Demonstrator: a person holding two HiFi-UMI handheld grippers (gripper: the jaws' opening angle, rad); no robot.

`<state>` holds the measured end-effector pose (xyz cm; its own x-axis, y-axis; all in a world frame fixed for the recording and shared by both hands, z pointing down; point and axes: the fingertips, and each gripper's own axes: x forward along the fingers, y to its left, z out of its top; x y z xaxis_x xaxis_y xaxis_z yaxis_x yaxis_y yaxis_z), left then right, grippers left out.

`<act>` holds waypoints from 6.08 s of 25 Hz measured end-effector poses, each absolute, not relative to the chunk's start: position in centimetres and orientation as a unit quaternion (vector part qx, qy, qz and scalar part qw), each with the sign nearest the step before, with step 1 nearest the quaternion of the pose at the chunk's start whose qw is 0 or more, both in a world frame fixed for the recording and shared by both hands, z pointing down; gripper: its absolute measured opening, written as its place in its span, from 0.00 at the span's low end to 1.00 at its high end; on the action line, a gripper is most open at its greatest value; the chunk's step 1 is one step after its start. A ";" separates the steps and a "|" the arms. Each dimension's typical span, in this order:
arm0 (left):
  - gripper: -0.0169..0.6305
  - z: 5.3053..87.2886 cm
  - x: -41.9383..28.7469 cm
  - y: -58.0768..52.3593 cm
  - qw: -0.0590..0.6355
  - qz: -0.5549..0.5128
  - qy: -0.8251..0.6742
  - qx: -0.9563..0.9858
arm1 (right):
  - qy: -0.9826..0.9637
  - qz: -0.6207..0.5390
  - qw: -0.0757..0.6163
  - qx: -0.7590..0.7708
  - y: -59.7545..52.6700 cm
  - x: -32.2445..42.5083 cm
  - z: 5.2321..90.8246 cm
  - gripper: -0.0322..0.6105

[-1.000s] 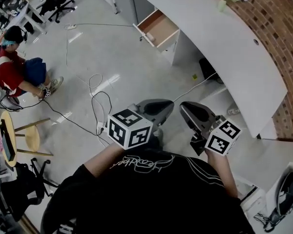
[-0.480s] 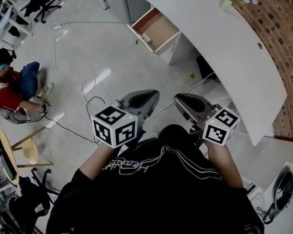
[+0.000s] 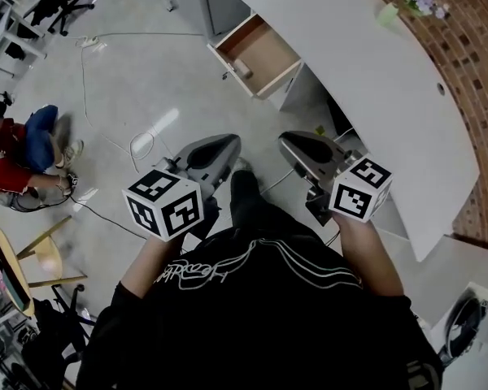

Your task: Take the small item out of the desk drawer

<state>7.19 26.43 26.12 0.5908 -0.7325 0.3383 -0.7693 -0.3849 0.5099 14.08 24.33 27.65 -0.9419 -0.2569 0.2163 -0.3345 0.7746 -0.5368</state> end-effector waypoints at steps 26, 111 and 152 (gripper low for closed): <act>0.06 34.2 -5.7 -2.8 0.388 0.093 -0.425 0.812 | -0.911 0.353 0.084 0.197 -4.0 0.1 37.8 0.14; 0.06 54.9 -16.0 -9.2 0.509 0.167 -0.396 0.746 | -0.804 0.346 0.389 0.287 -18.0 -4.6 67.8 0.26; 0.06 17.3 -1.0 -1.7 0.222 0.010 -0.406 0.886 | -0.957 0.166 0.056 0.231 -2.7 6.4 19.2 0.26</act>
<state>-0.96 -1.72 17.27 0.6703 -0.7152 0.1980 -0.7241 -0.5718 0.3857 6.44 -2.69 19.16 -0.8874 -0.4227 0.1843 -0.4600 0.8387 -0.2916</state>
